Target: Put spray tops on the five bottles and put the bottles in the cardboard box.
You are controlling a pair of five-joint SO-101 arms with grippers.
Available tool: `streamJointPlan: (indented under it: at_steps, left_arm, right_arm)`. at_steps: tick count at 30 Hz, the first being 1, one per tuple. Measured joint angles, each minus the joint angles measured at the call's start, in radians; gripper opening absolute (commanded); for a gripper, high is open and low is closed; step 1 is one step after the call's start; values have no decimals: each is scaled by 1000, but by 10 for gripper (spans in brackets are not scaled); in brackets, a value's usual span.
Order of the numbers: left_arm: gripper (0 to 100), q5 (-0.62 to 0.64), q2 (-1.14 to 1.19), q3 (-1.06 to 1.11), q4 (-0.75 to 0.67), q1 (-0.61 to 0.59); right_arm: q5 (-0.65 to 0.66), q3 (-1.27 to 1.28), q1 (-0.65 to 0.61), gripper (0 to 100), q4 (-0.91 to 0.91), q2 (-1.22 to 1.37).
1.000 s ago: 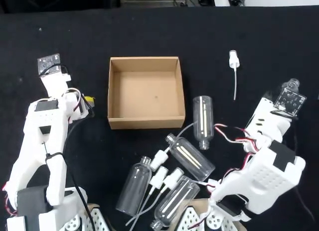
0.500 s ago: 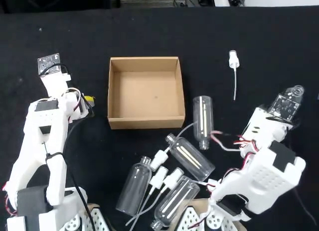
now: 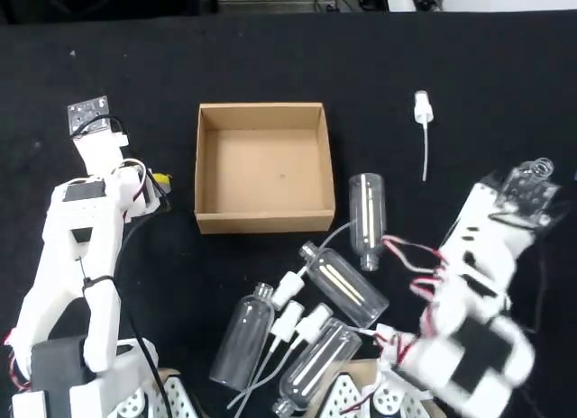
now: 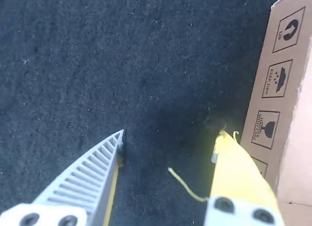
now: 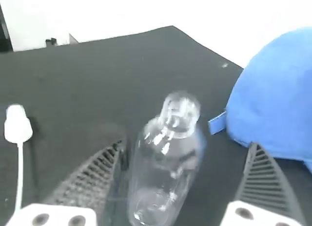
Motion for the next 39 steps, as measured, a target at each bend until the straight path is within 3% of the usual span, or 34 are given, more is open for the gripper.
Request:
streamJointPlan:
  at_steps: [5,8,11,15,26,36,39]
  left_arm:
    - [270,0,0,0,0,0]
    - [270,0,0,0,0,0]
    - [270,0,0,0,0,0]
    - [270,0,0,0,0,0]
    - [270,0,0,0,0,0]
    - [270,0,0,0,0,0]
    - [270,0,0,0,0,0]
  right_arm:
    - [0,-206,23,331,575,-344]
    - [0,-399,12,276,924,-468]
    - [0,-575,-34,204,1096,-482]
    - [0,-798,-130,202,1217,-439]
    - [0,-1459,-330,202,1659,269]
    - [80,-2355,-423,203,2021,1059]
    - [84,-2611,-428,248,2068,1272]
